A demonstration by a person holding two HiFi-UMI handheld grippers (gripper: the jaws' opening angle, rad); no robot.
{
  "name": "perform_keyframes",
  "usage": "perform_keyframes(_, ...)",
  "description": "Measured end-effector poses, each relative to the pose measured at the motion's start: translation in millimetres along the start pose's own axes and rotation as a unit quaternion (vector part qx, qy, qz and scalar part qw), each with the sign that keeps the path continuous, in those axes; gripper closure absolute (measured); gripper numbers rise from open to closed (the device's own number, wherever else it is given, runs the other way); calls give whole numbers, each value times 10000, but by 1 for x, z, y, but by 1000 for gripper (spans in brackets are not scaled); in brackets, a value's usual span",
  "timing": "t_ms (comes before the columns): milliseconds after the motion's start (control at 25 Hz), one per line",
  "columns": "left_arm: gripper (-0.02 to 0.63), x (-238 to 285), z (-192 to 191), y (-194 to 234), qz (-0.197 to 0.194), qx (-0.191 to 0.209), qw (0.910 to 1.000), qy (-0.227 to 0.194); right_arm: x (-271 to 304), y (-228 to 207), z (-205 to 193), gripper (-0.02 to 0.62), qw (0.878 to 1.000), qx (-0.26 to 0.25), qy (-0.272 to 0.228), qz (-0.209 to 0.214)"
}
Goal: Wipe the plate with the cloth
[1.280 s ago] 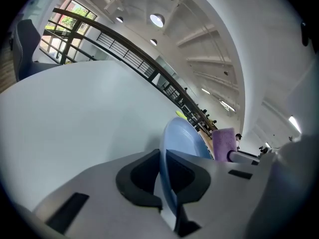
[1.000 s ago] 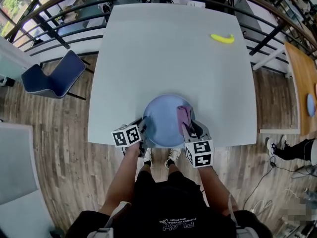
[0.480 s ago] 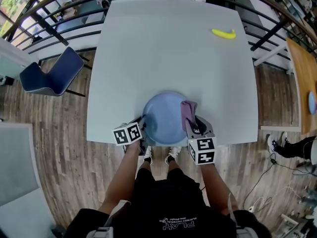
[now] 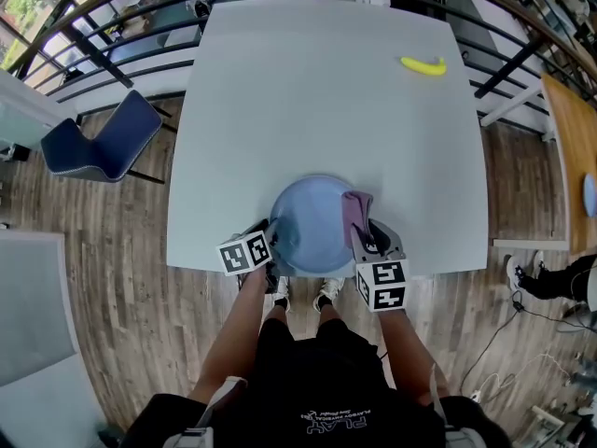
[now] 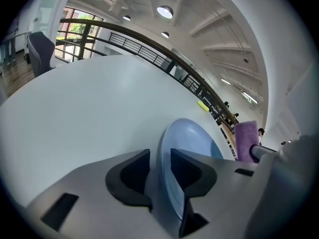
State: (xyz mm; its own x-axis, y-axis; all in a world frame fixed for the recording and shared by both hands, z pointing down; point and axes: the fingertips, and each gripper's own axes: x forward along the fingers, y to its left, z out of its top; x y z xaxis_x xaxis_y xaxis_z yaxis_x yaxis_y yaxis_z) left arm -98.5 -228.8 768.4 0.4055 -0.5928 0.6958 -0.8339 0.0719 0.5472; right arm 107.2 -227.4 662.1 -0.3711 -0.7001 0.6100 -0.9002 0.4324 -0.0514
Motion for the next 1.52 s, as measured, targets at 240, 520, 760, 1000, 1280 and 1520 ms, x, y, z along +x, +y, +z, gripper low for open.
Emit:
perform_keyframes(240, 462, -22, 9, 1, 177, 284, 9994, -126, -9, 4, 10, 482, 9999, -64, -123, 6)
perform_keyframes(520, 481, -50, 50, -8, 220, 747, 9954, -566, -5, 14, 31, 482, 9992, -262, -311, 48)
perform_keyframes(760, 592, -82, 90, -41, -33, 1159, 9872, -1095, -18, 22, 66, 482, 9968, -494, -634, 44)
perform_keyframes(1000, 595, -102, 122, -79, -575, 1527, 9733, -1616, -24, 25, 84, 482, 9949, -567, -835, -32)
perform_keyframes(1280, 595, -141, 139, -129, -1131, 2352, 9424, -2090, -46, 37, 111, 482, 9899, -505, -1321, -60)
perform_keyframes(1520, 595, -172, 162, -166, -1209, 3153, 9022, -2683, -60, 36, 145, 482, 9828, -598, -1739, -190)
